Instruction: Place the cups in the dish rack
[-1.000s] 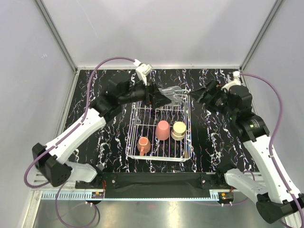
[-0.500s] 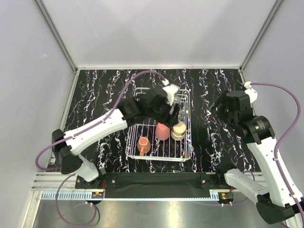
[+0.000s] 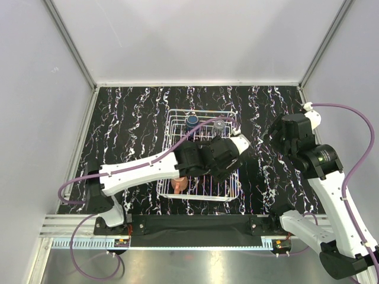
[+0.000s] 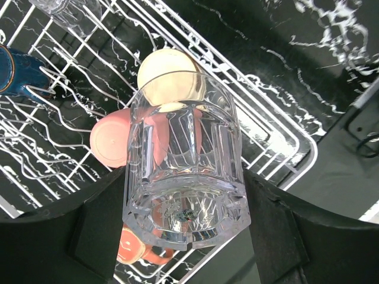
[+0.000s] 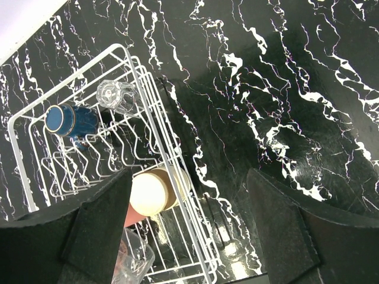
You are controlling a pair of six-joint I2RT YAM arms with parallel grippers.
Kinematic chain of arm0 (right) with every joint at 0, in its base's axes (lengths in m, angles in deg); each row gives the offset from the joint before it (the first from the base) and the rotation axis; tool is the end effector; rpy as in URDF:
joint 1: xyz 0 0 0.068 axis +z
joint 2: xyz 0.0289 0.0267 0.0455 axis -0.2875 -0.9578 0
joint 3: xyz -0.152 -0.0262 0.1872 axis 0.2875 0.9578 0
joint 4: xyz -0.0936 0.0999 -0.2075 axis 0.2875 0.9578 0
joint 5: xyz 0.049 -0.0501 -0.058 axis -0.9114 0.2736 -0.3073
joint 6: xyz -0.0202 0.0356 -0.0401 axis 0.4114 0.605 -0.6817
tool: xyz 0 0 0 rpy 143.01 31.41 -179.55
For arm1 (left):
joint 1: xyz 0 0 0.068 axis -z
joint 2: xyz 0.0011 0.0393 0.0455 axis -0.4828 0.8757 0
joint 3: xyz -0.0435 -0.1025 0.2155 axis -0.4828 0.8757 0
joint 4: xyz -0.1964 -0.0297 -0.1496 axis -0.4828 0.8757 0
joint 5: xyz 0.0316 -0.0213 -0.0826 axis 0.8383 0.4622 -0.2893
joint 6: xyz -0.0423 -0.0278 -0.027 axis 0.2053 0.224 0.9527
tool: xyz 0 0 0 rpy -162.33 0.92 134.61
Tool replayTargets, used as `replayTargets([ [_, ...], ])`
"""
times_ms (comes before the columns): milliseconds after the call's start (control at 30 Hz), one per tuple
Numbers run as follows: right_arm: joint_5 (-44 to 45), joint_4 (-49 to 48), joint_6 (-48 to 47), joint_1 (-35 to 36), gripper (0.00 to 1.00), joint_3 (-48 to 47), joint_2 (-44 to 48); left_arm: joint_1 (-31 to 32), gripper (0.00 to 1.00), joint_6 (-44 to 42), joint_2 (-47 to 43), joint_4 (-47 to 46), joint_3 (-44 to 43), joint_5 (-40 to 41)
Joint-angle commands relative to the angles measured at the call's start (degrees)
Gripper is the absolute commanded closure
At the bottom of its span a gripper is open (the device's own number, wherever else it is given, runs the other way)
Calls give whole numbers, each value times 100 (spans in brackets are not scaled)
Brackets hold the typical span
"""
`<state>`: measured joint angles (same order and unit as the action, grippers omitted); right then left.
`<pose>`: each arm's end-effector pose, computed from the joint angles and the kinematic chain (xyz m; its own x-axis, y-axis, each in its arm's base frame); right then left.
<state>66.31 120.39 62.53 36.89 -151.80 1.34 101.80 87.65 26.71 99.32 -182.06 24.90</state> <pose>0.1586 0.0420 0.3583 -0.4741 0.4857 -0.7344 0.3629 0.8677 0.3397 0.1131 -0.3224 0.3166 -0.4030 0.6207 -0.6726 0.7720 0.6252 0.1144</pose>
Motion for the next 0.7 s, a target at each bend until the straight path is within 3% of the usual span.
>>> replayTargets([
  [0,263,-41,-91,3,15,-85,4,55,100,-162,253,220,-420,308],
  [367,158,-198,-144,3,15,-32,-215,117,100,120,447,590,-517,-166],
  [667,-184,-567,-30,3,15,47,-531,38,100,102,95,327,45,-772],
])
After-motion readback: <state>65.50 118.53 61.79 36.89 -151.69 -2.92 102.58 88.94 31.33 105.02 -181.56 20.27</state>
